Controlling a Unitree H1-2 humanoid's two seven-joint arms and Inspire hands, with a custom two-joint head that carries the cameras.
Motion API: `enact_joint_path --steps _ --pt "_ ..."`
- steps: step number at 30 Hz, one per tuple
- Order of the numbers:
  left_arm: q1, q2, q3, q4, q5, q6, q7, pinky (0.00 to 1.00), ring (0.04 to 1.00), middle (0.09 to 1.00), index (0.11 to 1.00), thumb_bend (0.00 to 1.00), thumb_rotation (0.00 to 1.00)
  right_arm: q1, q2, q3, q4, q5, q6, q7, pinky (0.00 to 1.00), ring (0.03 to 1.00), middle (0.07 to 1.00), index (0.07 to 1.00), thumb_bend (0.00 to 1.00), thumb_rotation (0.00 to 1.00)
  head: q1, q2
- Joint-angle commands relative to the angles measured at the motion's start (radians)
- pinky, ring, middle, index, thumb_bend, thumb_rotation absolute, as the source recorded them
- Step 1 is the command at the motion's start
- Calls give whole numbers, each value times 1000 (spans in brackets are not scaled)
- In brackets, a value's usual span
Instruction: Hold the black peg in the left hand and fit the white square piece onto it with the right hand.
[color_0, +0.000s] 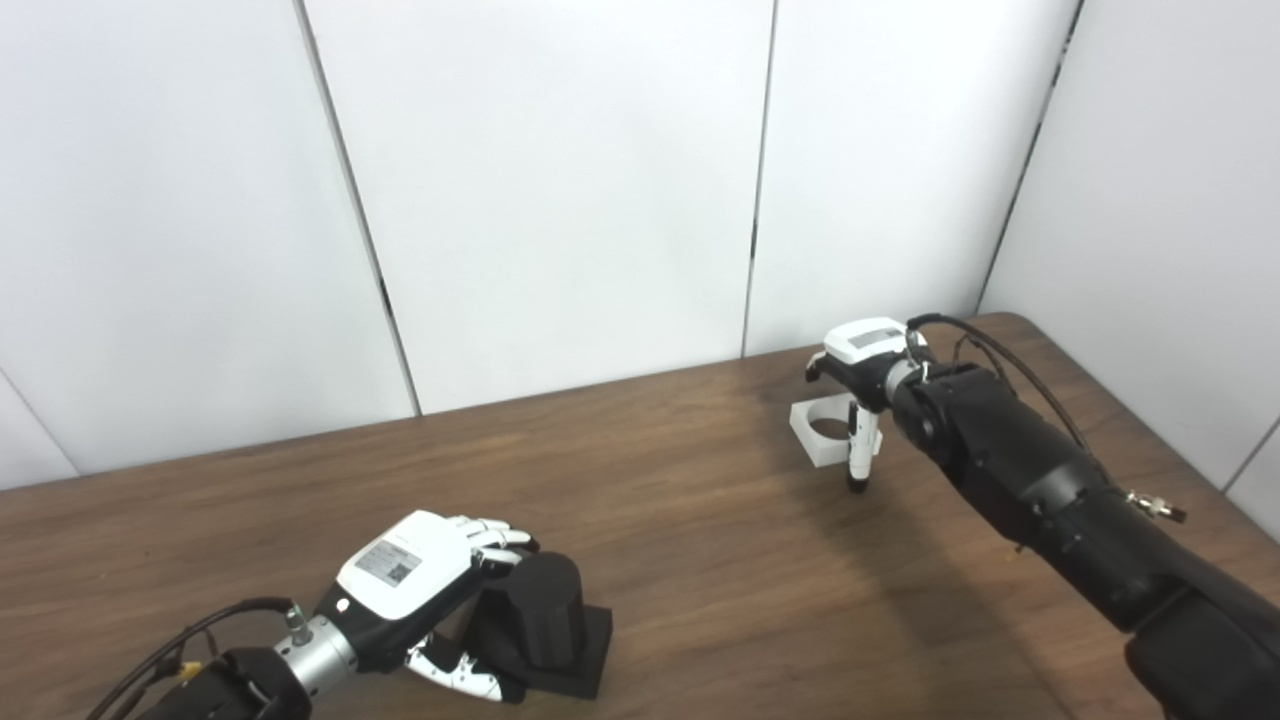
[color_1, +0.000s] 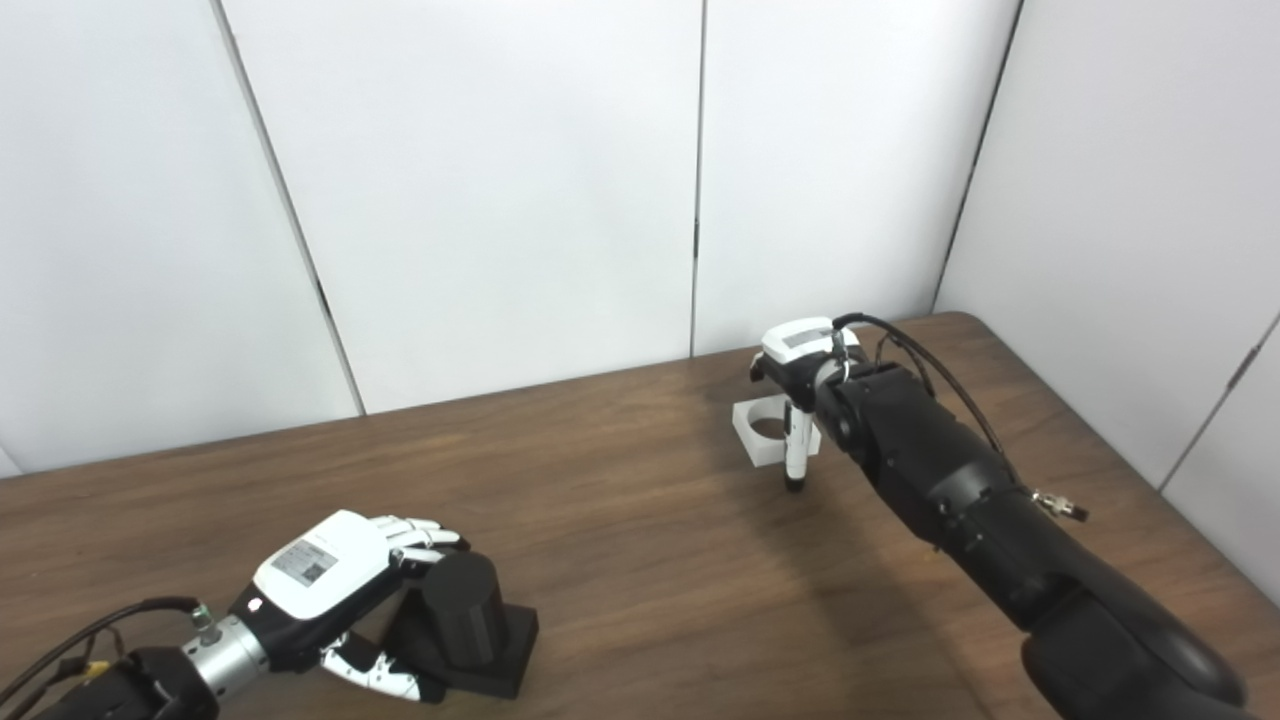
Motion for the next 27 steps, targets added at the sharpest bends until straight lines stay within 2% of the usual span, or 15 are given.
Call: enact_joint_path --steps 1,9,10,12,19,27 --pt "62 35 -45 10 65 -22 -94 776 838 834 489 524 65 -24 -11 9 24 -12 -3 -39 898 893 891 800 796 221 -3 3" --pt "68 40 -35 -7 76 -19 -110 770 836 833 489 524 65 -29 -19 21 66 -1 9 -34 938 895 867 632 720 245 -2 11" --pt "68 40 -35 -8 78 -18 -111 769 836 834 489 524 66 -28 -19 19 70 3 9 -37 947 893 858 550 599 191 -2 11" --pt "68 40 -34 -7 78 -18 -112 770 836 834 489 524 66 -26 -24 18 70 6 10 -42 945 889 844 503 534 160 -3 12" --pt "66 40 -34 2 77 -27 -100 766 830 831 489 524 66 -19 -42 18 37 26 8 -23 944 888 801 487 522 150 -4 14" --pt "65 38 -33 -8 68 -18 -122 778 840 839 489 524 66 -10 -55 4 16 77 -24 -49 954 867 782 487 521 146 1 21"
